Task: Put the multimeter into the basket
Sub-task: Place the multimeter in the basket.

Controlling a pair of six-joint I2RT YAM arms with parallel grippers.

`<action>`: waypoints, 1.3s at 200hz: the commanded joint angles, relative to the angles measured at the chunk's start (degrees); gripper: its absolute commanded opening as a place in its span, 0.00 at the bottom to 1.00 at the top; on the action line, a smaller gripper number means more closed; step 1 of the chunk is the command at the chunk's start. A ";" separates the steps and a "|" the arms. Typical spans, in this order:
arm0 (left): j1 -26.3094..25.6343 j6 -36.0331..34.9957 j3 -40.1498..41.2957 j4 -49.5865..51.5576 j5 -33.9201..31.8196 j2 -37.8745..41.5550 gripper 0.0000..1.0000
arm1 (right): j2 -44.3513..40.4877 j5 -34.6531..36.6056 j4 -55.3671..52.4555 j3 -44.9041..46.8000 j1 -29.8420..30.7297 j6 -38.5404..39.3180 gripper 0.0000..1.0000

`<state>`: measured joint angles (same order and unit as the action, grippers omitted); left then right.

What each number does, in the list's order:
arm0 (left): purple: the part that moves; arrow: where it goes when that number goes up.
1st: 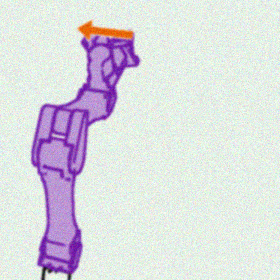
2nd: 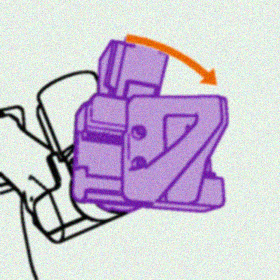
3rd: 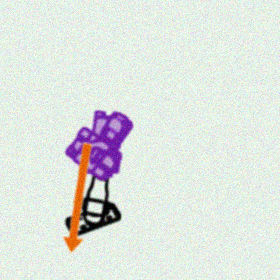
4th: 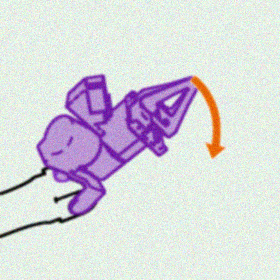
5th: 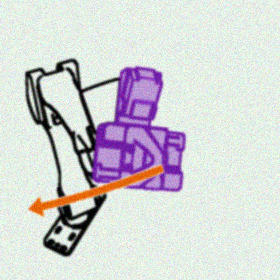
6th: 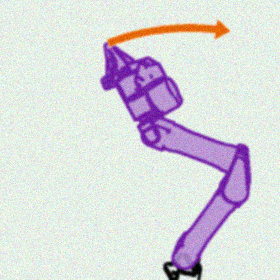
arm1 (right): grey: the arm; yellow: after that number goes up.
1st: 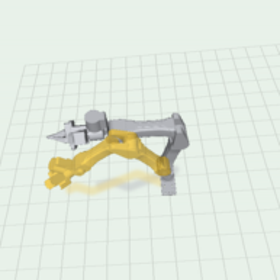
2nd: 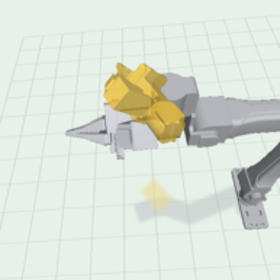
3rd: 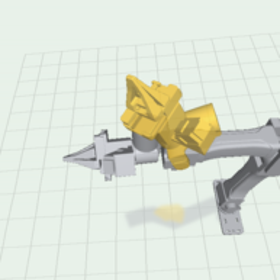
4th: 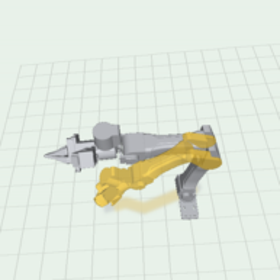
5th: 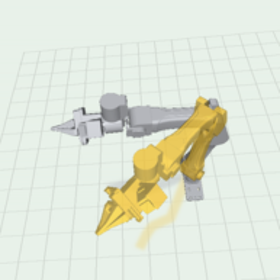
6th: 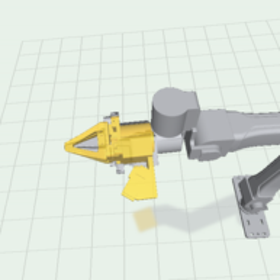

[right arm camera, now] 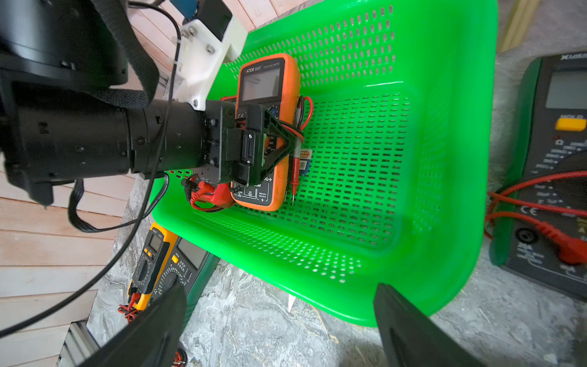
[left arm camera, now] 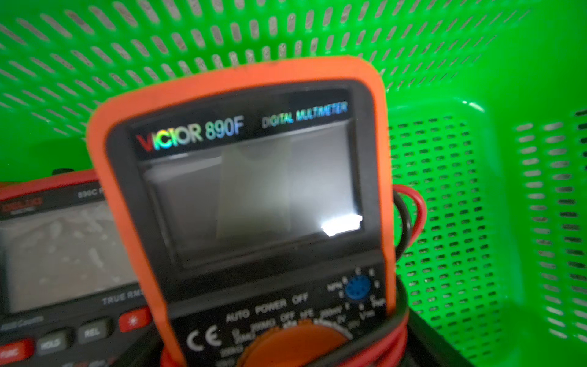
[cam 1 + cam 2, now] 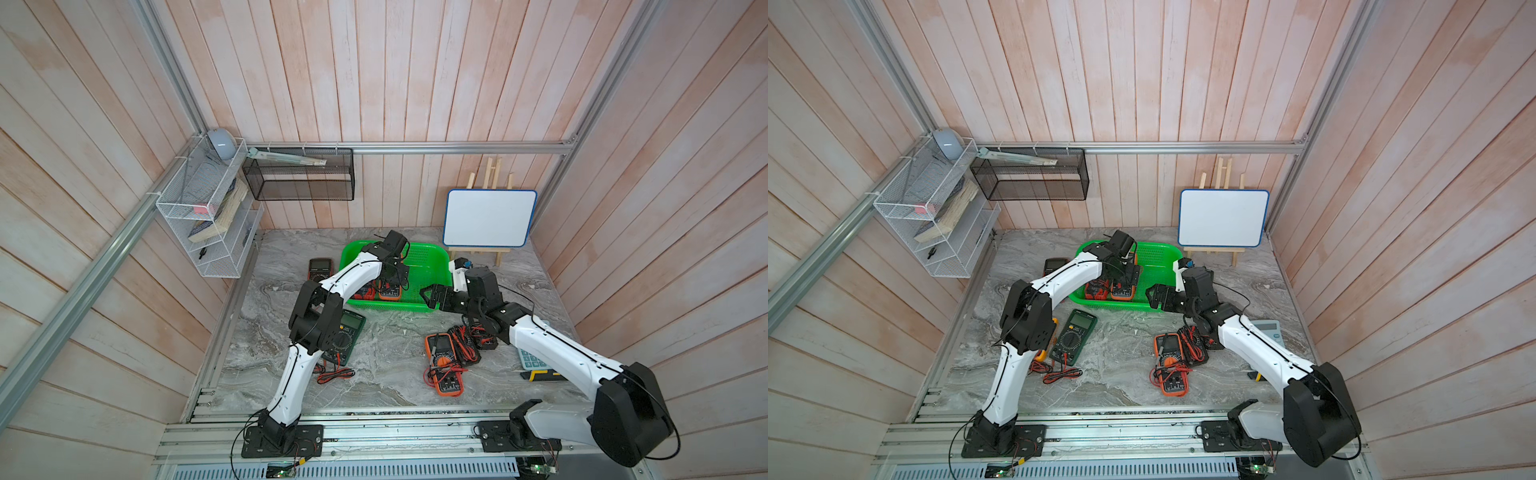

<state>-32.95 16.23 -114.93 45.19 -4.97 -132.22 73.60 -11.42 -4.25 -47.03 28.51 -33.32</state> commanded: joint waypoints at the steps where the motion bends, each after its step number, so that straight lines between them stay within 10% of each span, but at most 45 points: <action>1: 0.70 -0.55 -0.34 -0.98 -2.65 -1.11 0.78 | -1.40 1.01 -1.83 0.71 0.47 1.04 0.98; 22: 0.70 -0.20 -0.21 -0.95 -3.33 -0.97 1.00 | -1.69 1.13 -2.47 0.62 0.49 1.37 0.98; 172: 0.82 3.31 -0.41 -2.61 -1.36 8.25 1.00 | -7.41 2.01 -7.01 3.91 0.41 4.42 0.98; 260: 0.84 12.60 13.08 -5.65 -3.43 20.44 1.00 | -10.64 2.15 -9.47 3.83 0.40 3.57 0.98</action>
<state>-32.40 24.95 -105.41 40.56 -7.62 -114.74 63.94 -10.11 -11.20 -43.00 28.69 -28.69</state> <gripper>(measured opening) 0.996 0.980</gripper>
